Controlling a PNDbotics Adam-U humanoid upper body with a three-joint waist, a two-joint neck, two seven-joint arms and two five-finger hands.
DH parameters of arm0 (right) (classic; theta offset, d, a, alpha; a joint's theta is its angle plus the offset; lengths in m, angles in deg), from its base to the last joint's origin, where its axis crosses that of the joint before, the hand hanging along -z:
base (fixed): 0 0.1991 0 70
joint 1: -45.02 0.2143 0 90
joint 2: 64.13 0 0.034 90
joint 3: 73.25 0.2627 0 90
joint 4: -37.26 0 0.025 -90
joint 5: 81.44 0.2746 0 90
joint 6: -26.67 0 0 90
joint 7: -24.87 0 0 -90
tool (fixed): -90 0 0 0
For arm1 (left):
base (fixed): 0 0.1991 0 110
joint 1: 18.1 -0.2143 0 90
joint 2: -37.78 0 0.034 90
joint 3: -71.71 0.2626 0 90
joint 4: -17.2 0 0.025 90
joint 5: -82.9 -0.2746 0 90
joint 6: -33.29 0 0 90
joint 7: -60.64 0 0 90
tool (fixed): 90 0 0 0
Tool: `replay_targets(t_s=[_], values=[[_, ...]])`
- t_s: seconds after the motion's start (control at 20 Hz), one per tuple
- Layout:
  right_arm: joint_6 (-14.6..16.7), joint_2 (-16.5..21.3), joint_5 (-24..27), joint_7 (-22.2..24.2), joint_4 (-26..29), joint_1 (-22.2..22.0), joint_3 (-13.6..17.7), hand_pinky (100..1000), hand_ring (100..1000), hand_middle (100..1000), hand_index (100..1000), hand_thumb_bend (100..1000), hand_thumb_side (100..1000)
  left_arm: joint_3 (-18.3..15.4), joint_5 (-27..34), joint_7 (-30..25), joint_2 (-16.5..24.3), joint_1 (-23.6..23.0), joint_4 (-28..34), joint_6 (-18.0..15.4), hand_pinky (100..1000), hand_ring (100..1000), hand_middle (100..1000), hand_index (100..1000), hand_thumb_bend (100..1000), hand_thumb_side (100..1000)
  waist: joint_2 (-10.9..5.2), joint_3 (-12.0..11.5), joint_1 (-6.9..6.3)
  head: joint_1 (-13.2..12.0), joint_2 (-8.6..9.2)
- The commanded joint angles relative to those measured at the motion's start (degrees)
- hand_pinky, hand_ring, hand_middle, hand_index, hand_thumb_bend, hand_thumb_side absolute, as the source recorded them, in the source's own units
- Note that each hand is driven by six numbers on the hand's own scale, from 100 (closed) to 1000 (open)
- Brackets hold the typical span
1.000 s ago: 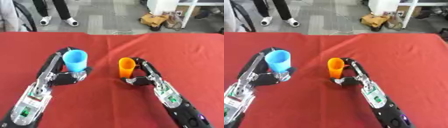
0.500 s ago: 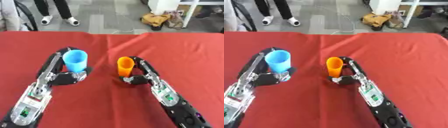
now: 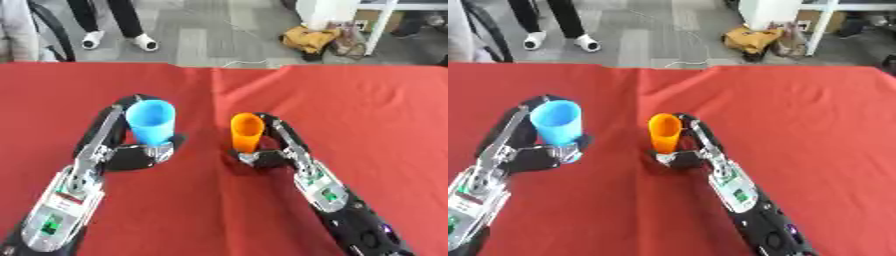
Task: Pour the contents of one cup into another cup.
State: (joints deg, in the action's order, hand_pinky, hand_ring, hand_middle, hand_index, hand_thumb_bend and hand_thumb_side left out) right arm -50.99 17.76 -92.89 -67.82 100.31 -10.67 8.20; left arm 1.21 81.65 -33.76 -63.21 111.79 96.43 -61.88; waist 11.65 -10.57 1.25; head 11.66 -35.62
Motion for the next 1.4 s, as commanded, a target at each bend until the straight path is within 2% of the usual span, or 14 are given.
replay_targets(t_s=[0.05, 0.25, 0.6, 0.8, 0.85, 1.2, 1.4], values=[[0.1, -0.1, -0.3, -1.4, 0.2, 1.3, -0.1, 731, 755, 697, 765, 559, 100, -0.2, 0.1, -0.2, 0.0, 1.1, 0.7, -0.1, 443, 457, 489, 677, 524, 100, -0.87, 0.0, -0.11, 0.2, 0.46], [-0.1, -0.5, -0.2, -3.9, 0.0, 1.7, 0.1, 684, 690, 616, 693, 506, 100, -0.2, 0.1, -0.2, -0.1, 1.1, 0.6, -0.2, 443, 457, 489, 677, 523, 100, -0.87, 0.0, -0.17, 0.2, 0.44], [-0.7, -0.7, 0.1, -8.8, 0.0, 1.8, 0.1, 543, 535, 454, 513, 336, 100, -0.2, 0.1, -0.3, -0.2, 1.0, 0.6, -0.2, 443, 457, 489, 677, 523, 100, -0.89, -0.1, -0.18, 0.3, 0.41], [-1.0, -0.8, 0.2, -9.4, 0.0, 1.8, 0.0, 539, 532, 451, 509, 332, 100, -0.2, 0.1, -0.3, -0.1, 1.0, 0.6, -0.2, 443, 457, 489, 677, 522, 100, -0.92, -0.1, -0.18, 0.3, 0.40], [-1.1, -0.7, 0.2, -9.3, 0.0, 1.8, -0.1, 497, 489, 410, 476, 224, 100, -0.3, 0.1, -0.2, -0.1, 1.0, 0.7, -0.2, 443, 457, 489, 677, 522, 100, -0.95, -0.1, -0.17, 0.3, 0.42], [-1.2, 0.1, 0.8, -8.0, 0.4, 1.6, 0.0, 491, 485, 411, 483, 222, 100, -0.6, 0.5, 0.0, 0.3, 0.6, 1.6, -0.2, 442, 456, 488, 676, 523, 100, -1.17, -0.1, -0.12, 0.2, 0.41], [-1.2, 2.4, 1.2, -7.3, 1.1, 2.1, 0.1, 492, 488, 414, 486, 223, 100, -0.3, 0.9, -0.4, 0.9, 0.3, 2.6, -0.1, 441, 456, 487, 675, 523, 100, -1.40, 0.0, 0.00, 0.2, 0.27]])
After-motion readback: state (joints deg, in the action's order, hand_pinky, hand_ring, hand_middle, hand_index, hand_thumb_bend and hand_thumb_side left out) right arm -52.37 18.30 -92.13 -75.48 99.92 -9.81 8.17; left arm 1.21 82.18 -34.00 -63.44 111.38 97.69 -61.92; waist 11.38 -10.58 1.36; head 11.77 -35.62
